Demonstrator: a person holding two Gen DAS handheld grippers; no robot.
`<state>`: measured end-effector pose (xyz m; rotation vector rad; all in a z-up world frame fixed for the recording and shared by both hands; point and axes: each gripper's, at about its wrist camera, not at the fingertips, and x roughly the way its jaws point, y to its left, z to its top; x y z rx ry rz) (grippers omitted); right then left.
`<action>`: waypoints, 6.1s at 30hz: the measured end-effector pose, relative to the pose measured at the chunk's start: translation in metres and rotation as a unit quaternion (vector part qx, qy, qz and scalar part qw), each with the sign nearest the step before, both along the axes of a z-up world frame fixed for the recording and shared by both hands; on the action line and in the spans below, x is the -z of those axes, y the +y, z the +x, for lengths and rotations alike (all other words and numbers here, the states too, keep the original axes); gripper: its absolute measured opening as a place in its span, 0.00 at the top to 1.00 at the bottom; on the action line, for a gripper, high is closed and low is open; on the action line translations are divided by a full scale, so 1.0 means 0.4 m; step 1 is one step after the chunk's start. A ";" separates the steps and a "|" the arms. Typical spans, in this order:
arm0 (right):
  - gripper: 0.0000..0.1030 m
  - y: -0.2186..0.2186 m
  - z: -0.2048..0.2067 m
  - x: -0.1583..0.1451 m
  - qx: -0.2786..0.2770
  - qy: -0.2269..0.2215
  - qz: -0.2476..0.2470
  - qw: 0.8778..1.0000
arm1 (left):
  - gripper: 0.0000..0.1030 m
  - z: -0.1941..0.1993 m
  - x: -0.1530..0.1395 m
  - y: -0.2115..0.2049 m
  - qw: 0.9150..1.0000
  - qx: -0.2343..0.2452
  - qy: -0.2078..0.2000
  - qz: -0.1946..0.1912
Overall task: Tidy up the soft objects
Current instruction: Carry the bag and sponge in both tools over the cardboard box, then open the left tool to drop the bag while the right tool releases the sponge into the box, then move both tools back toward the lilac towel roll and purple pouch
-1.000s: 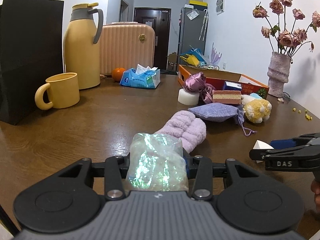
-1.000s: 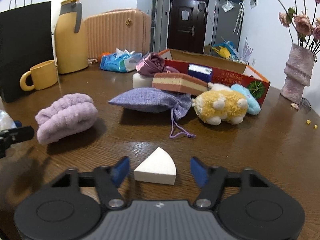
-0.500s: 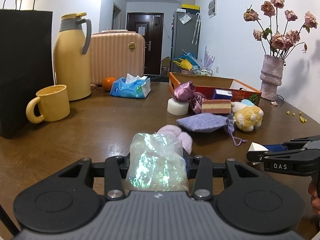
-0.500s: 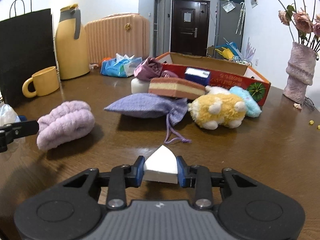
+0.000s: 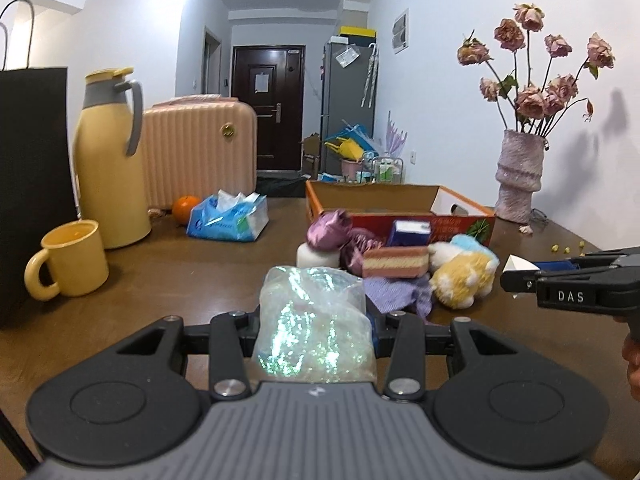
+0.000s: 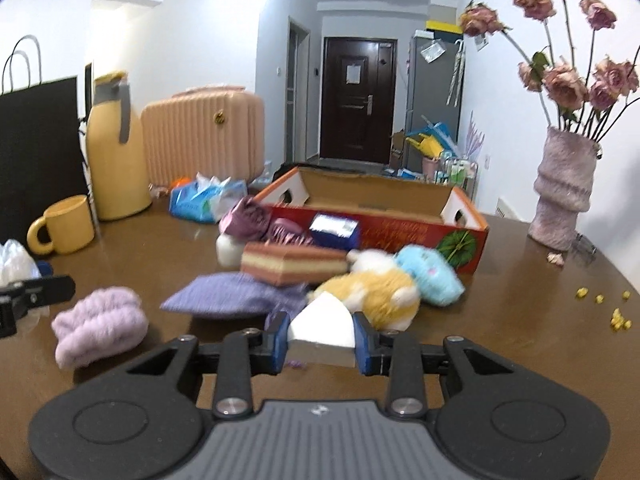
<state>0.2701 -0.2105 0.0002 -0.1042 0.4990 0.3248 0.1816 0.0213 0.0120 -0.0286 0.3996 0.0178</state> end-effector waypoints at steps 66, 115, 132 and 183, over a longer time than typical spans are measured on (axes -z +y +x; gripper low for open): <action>0.69 -0.143 0.570 -0.154 0.102 -0.071 0.104 0.987 | 0.59 0.684 -0.136 -0.188 0.991 -0.082 -0.048 -0.089; 0.45 -0.023 0.830 0.056 0.097 0.034 -0.027 0.994 | 0.31 0.954 0.020 -0.159 0.992 -0.103 0.066 -0.006; 0.00 -0.074 0.828 0.039 0.128 0.030 0.012 0.991 | 0.00 0.923 -0.011 -0.143 0.990 -0.130 0.034 -0.031; 0.00 -0.099 0.345 0.006 0.127 -0.061 0.021 0.990 | 0.00 0.468 -0.048 -0.112 0.992 -0.118 -0.042 -0.001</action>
